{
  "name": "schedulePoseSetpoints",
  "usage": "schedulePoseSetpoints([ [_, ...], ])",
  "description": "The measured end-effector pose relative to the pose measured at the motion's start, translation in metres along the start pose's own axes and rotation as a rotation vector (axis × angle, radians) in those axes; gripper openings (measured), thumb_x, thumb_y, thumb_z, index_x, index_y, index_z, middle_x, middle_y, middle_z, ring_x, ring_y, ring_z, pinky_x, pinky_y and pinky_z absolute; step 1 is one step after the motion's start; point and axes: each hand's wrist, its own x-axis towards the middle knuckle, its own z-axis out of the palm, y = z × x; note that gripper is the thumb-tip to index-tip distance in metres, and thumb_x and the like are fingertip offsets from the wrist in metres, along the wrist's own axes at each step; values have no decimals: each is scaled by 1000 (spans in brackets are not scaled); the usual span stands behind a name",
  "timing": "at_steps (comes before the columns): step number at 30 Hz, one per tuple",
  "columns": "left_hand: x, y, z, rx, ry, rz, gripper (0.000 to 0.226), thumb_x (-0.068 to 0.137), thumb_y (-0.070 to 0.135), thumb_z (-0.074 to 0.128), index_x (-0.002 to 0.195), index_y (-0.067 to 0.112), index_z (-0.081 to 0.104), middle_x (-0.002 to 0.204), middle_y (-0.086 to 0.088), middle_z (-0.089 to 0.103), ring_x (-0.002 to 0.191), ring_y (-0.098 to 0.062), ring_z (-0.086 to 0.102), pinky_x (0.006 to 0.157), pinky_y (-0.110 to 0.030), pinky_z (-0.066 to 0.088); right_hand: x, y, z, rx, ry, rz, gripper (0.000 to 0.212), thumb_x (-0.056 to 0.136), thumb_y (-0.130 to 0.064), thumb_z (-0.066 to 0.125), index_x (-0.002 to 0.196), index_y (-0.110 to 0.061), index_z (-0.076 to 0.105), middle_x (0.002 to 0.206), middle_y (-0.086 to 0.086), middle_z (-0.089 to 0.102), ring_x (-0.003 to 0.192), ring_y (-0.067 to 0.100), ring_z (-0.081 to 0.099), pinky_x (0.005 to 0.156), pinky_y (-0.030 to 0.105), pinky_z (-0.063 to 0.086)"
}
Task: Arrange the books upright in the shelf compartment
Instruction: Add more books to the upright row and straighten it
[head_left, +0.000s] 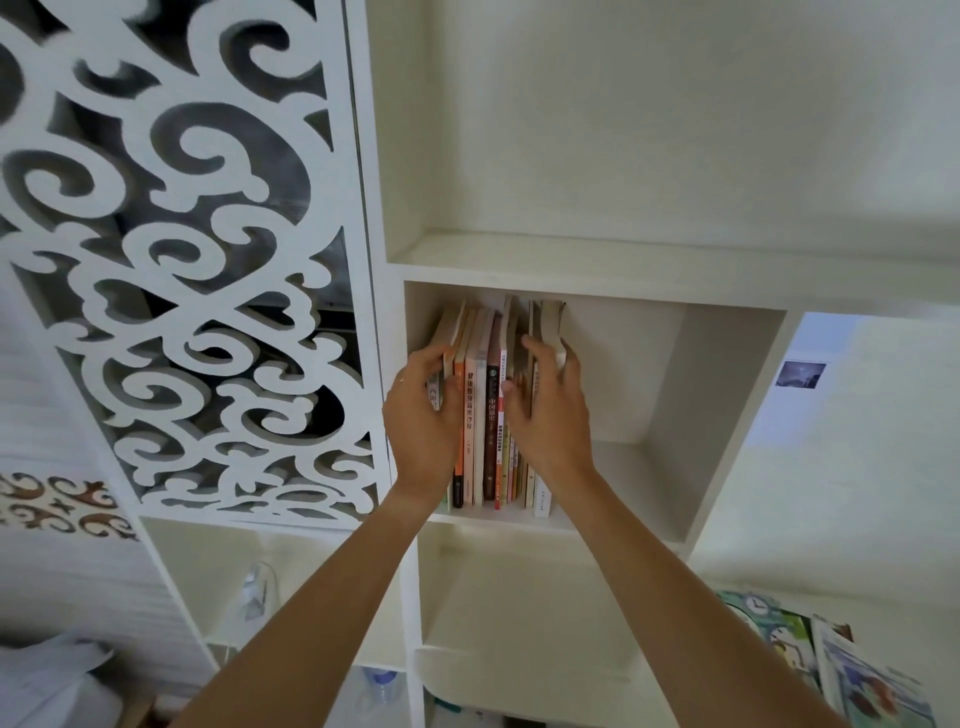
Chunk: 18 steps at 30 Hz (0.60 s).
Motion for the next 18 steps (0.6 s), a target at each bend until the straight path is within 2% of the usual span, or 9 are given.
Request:
schedulePoseSetpoints([
  [2,1,-1,-2,58,-29,19,36,99,11,61,132,25,60,117,8,69,109,-10,63,96,-35,53,-1,0,0,-7,13,-5,52,102,-34,59,147,-40,34,161,5,24,116,26,64,96,36,53],
  [5,5,-3,-9,239,-107,85,46,100,13,58,141,34,53,106,2,65,99,-11,58,83,-26,49,-1,-1,2,-21,22,6,52,102,-36,58,147,-41,33,161,4,24,118,26,63,94,34,53],
  [7,10,-2,-11,336,-133,125,52,97,11,61,144,33,51,101,-3,62,100,-17,59,81,-30,51,-2,-2,3,-30,18,9,52,102,-37,58,147,-41,33,161,4,23,117,27,63,94,36,55],
  [9,12,0,-9,366,-161,130,61,95,9,63,149,30,45,108,-5,63,111,-21,57,86,-36,53,-2,-2,2,-32,4,4,54,101,-37,59,148,-42,32,162,4,23,117,28,64,95,40,57],
  [12,5,-6,-11,203,-204,79,75,95,8,68,156,27,29,135,-4,53,126,-14,50,99,-28,46,-1,2,-6,-52,-41,1,62,99,-30,64,151,-41,31,164,5,22,121,28,62,95,32,49],
  [14,-9,-19,-18,204,-107,92,69,92,12,74,150,19,38,143,-5,39,128,-14,45,102,-30,48,-1,5,-10,-68,-80,0,69,97,-25,67,152,-41,29,165,5,20,119,27,63,93,29,45],
  [16,-24,-33,-24,374,28,131,53,89,23,77,135,14,52,132,-7,39,120,-20,44,97,-37,52,0,7,-11,-69,-97,-15,75,95,-24,70,153,-43,26,165,5,19,117,28,65,97,35,51],
  [18,-31,-43,-27,468,20,116,47,85,29,80,125,14,59,126,-9,42,117,-24,43,92,-40,52,1,8,-9,-75,-97,-18,77,94,-27,71,152,-45,24,164,5,20,114,28,66,96,38,55],
])
